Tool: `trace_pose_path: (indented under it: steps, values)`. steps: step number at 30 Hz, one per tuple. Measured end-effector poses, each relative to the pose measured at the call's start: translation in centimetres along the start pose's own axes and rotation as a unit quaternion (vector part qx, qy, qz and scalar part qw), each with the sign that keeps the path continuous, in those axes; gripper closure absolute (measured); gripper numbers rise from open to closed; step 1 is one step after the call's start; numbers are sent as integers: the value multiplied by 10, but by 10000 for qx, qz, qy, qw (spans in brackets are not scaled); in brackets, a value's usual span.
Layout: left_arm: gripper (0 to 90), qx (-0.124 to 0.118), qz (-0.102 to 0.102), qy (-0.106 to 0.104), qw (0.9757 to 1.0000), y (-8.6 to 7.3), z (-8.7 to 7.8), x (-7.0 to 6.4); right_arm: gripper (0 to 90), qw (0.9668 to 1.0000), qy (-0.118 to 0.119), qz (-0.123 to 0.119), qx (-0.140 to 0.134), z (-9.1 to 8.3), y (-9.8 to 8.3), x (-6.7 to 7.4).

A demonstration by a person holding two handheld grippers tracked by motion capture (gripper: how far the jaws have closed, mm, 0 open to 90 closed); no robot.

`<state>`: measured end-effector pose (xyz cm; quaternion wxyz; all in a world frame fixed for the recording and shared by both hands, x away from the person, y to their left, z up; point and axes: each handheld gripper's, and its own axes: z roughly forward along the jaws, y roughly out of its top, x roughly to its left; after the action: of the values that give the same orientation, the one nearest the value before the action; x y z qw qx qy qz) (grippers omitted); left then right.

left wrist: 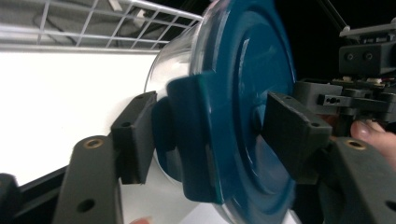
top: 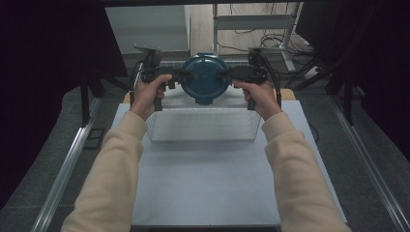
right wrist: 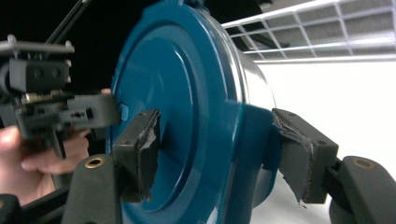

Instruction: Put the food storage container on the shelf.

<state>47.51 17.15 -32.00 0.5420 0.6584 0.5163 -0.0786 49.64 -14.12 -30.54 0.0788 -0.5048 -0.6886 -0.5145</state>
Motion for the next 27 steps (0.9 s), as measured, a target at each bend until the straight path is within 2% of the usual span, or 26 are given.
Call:
trace_pose_path:
  steps: [1,2,3,4,5,8,12,13,14,15,17,19,20,21,22,23,24,25,27]
  values:
    - [346,9,-84,-28,10000,0,2,2,329,9998,-6,222,25,3,1,-4]
    - [346,25,-140,-67,9999,0,4,4,329,9998,-6,222,25,3,1,-4]
    - [334,67,-288,-165,9994,1,8,10,327,9988,7,481,-7,6,0,-11]
    - [332,67,-288,-165,9994,1,8,10,327,9988,7,481,-7,6,0,-11]
    - [329,49,-417,-235,9988,1,11,15,326,9979,16,648,-62,8,0,-15]
    - [315,33,-495,-287,9984,0,13,20,325,9979,-7,641,-96,10,-1,-16]
    - [291,-77,-402,-224,9989,-2,14,18,280,9986,-105,501,-152,10,-4,-12]
    - [258,-198,-202,105,9995,-2,13,12,180,9987,-374,260,-240,10,-5,-5]
    - [234,-198,-202,105,9995,-2,13,12,180,9987,-374,260,-240,10,-5,-5]
    - [234,-275,-87,319,9991,-3,10,8,164,9984,-445,178,-309,9,-6,-2]
    - [187,-407,49,537,9977,-5,3,1,121,9972,-583,-17,-467,3,-10,8]
    - [174,-518,340,725,9954,-10,-9,-9,72,9949,-823,-292,-509,-4,-16,17]
    - [173,-553,497,789,9941,-14,-15,-15,62,9918,-1054,-486,-530,-9,-20,22]
    - [171,-572,677,808,9928,-22,-22,-21,63,9873,-1296,-717,-566,-15,-25,27]
    - [171,-582,778,765,9923,-28,-27,-24,64,9812,-1507,-1015,-655,-23,-34,32]
    - [173,-553,877,652,9925,-38,-33,-28,71,9780,-1581,-1173,-698,-28,-41,34]
    - [171,-506,946,589,9925,-45,-35,-30,97,9741,-1607,-1399,-755,-38,-54,36]
    - [168,-472,1054,561,9917,-57,-40,-33,107,9741,-1518,-1501,-743,-43,-61,35]
    - [172,-437,1254,600,9893,-75,-46,-36,115,9779,-1191,-1609,-610,-61,-93,27]
